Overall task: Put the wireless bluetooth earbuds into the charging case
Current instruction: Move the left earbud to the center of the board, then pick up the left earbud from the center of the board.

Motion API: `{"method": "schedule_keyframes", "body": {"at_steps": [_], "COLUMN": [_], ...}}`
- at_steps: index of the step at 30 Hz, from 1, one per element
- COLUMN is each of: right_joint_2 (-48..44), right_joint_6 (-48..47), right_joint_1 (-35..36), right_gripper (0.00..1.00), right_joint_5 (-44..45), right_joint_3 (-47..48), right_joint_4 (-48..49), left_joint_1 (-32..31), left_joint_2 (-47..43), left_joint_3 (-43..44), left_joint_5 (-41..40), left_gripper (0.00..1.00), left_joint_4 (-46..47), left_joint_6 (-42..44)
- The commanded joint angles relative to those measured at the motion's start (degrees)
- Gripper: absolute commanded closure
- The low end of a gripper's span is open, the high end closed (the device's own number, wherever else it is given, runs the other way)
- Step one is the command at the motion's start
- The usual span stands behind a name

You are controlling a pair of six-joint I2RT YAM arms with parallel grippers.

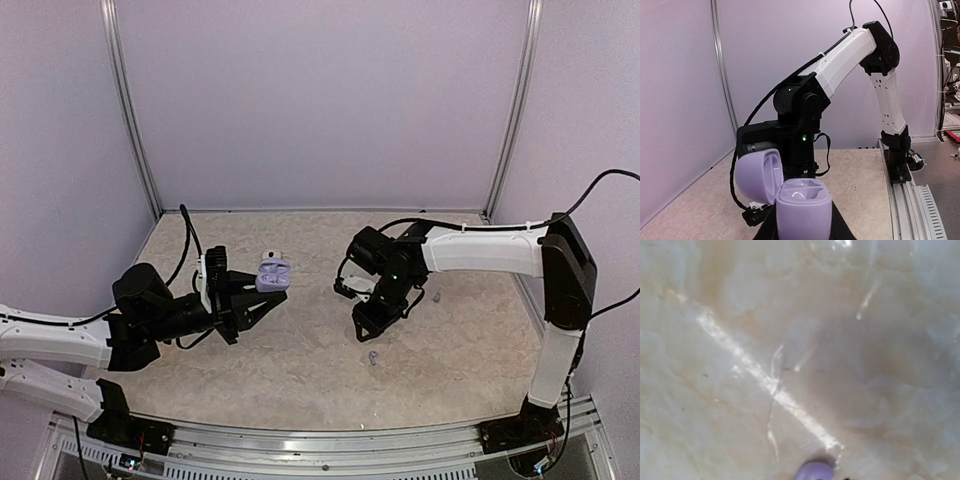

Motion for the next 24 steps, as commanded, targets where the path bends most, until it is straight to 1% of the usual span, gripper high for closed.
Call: {"method": "schedule_keyframes", "body": {"at_steps": [1,6,16,24], "right_joint_2": [3.43,4.01,5.95,6.47], "right_joint_6": [-2.32,-2.55,-3.16,-3.95], "right_joint_1": [-0.22,-0.38,-1.02,-1.00], "right_gripper": [0.63,0.64,0.69,0.68], "right_joint_5": [0.89,0.30,-2.26,-5.80], "right_joint_3": [1.45,1.00,-0.73,-2.33], "right_joint_4": [-5.73,-4.92,-3.12,-1.12], "left_joint_1": [-0.59,-0.97,-1.51,-1.58], "left_joint_2": [-1.66,-1.84,-2.33,-1.99], "left_joint_3": [-0.55,-0.48,-0.47,-0.41], "left_joint_5": [-1.25,-1.60,-2.41,-2.53], "left_gripper": [0.94,0.94,0.94,0.94], "left_joint_4": [-0.83,-1.04,-2.00,-1.92], "left_joint_6": [1.12,1.62,2.19,2.24]}}
